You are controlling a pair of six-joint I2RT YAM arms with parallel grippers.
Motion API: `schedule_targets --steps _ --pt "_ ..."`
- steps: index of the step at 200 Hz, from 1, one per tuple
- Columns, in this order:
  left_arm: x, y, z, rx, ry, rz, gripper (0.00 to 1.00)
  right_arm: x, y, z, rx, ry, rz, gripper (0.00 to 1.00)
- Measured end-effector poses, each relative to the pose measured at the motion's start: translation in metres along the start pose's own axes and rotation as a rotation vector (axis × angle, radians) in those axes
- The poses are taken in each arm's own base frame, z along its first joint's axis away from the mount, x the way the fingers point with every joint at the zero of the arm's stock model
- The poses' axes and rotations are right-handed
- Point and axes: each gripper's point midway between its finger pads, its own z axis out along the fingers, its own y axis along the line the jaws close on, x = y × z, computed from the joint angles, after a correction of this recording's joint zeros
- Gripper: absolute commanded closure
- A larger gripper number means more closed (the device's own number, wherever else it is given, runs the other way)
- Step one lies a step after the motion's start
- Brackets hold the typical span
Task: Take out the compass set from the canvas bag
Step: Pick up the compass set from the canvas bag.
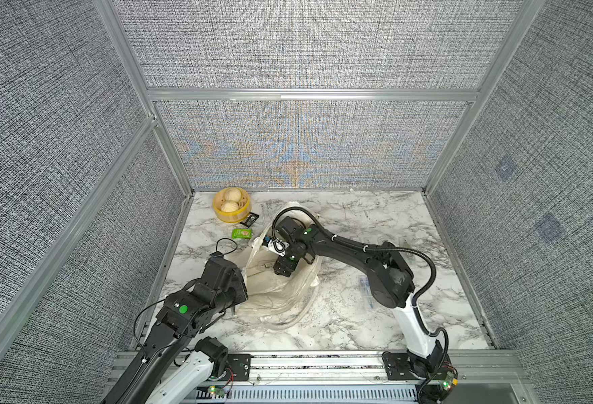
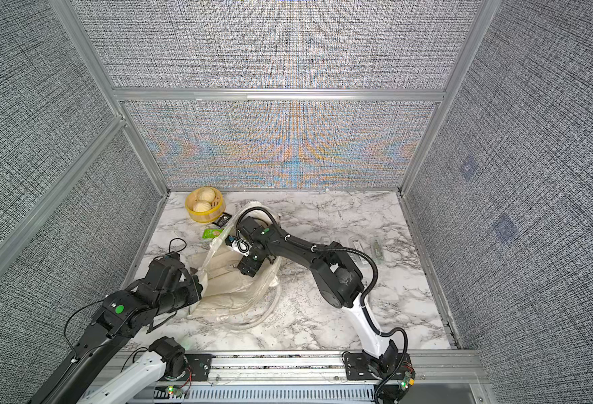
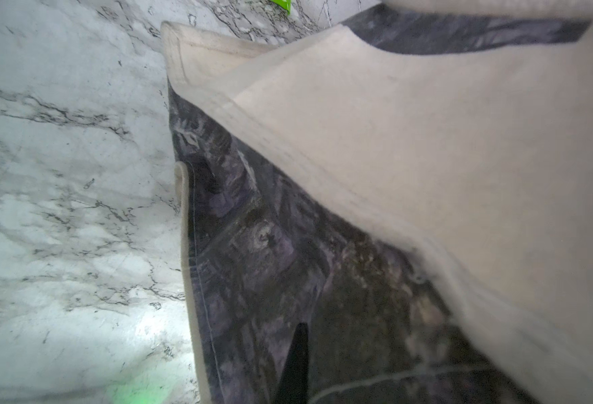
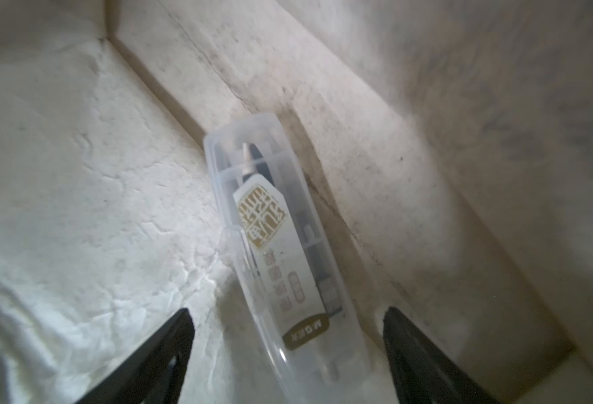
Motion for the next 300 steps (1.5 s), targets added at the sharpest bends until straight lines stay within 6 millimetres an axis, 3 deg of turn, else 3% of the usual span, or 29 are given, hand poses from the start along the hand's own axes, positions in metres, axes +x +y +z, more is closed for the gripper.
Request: schedule_targets --steps 45,133,200,242,300 --pt "-0.001 -0.001 -0.001 0.012 -0.012 -0.001 1.0 0.015 0.002 0.023 -0.052 0.034 0.028 0.15" --pt "-0.002 -0.003 -0.002 0.025 -0.02 -0.001 1.0 0.002 0.006 0.027 -0.093 -0.014 0.058 0.42" --pt "-0.001 -0.002 -0.003 0.02 -0.015 -0.001 1.0 -0.006 0.018 0.03 -0.094 -0.023 0.094 0.54" --pt "-0.005 -0.003 -0.006 0.009 -0.014 0.012 1.0 -0.009 0.025 0.024 -0.095 -0.035 0.114 0.57" --pt "-0.017 -0.006 -0.013 -0.004 -0.059 0.031 1.0 -0.017 0.033 -0.013 -0.081 -0.071 0.129 0.57"
